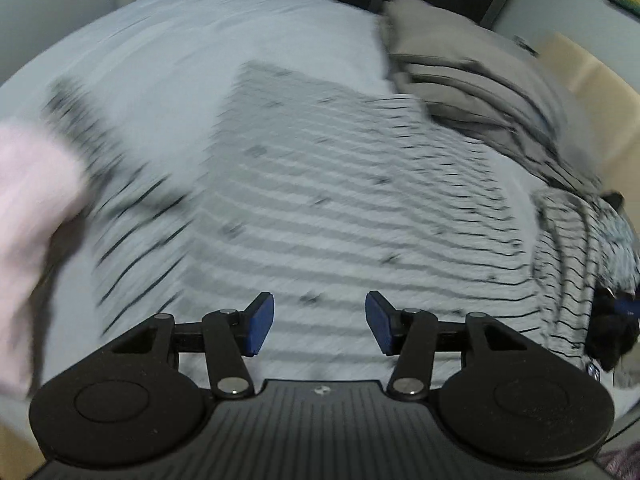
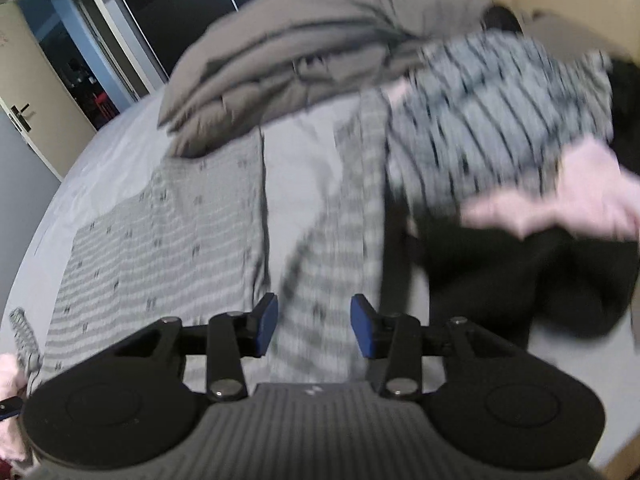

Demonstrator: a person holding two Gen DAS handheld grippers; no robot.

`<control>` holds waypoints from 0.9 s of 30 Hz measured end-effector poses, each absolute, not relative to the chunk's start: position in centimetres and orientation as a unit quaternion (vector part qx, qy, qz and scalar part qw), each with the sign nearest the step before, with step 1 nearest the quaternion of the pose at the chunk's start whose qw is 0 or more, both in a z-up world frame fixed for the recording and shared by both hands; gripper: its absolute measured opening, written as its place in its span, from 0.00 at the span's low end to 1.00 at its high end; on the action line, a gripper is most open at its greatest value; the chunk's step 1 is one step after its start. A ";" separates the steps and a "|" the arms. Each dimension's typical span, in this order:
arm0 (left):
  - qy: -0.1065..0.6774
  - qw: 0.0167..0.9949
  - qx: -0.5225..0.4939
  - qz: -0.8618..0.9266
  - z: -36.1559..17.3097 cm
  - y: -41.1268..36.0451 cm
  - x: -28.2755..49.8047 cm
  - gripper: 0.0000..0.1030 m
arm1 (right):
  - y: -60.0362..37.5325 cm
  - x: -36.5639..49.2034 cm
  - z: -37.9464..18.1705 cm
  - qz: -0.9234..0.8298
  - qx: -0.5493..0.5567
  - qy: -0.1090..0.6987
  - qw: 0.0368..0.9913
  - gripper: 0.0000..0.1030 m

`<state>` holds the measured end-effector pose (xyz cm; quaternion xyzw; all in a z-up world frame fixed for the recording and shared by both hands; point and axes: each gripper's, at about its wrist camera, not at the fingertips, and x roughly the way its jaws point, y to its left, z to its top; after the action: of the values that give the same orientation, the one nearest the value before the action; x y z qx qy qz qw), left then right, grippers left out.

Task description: Fold clothes

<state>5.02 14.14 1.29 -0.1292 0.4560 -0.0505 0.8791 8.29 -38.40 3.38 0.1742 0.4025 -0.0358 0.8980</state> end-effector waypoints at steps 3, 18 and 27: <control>0.452 0.883 -0.101 -0.083 1.8 10.8 7.6 0.47 | -39.2 11.1 3.8 -0.047 0.155 0.389 0.907 0.43; 0.484 0.861 -0.071 -0.138 -0.8 3.1 15.4 0.47 | -40.7 20.4 0.9 -0.097 0.047 0.382 0.918 0.06; 0.495 0.848 -0.088 -0.165 -1.3 1.1 15.8 0.48 | -38.7 19.5 2.1 -0.069 0.025 0.353 0.933 0.02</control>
<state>15.83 1.11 -1.31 -0.0884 0.4955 -0.1649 0.8482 19.49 -38.66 2.13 0.0252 0.3527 -0.0686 0.9329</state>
